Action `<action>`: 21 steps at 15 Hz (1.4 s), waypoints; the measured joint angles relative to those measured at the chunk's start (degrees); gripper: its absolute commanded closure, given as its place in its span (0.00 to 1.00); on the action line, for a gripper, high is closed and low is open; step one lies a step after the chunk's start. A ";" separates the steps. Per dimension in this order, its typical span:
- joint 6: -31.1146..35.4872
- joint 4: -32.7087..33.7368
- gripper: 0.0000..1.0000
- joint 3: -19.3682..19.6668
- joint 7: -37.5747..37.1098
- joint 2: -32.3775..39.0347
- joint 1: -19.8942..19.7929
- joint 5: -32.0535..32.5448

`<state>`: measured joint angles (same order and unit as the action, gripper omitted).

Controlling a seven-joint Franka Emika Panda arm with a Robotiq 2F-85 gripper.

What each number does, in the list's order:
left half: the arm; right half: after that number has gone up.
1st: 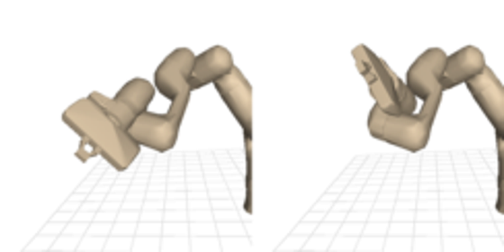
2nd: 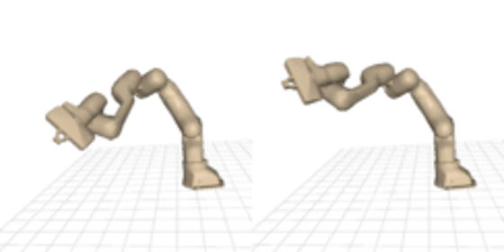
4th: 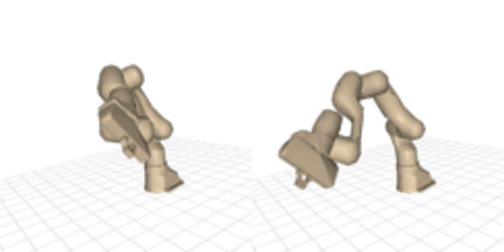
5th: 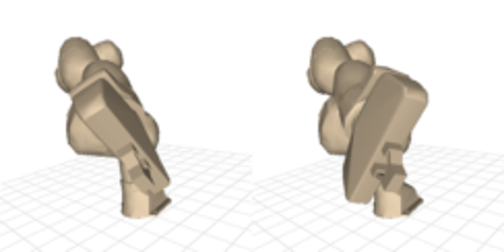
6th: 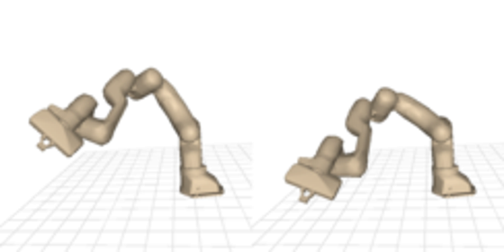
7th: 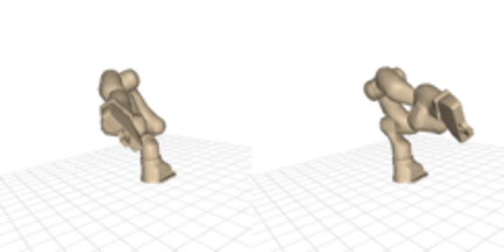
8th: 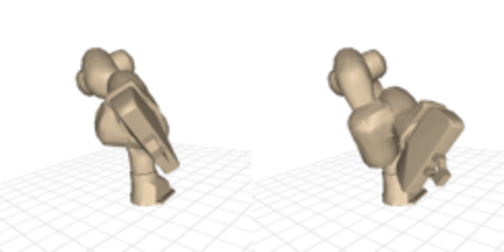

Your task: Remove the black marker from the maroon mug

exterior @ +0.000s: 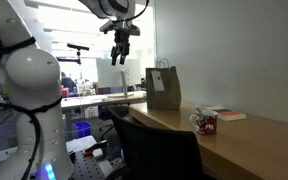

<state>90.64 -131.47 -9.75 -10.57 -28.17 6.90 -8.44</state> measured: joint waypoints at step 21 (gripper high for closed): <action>13.98 9.00 0.00 16.83 26.28 17.20 -9.60 12.64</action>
<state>104.62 -122.47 7.08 15.71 -10.96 -2.70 4.20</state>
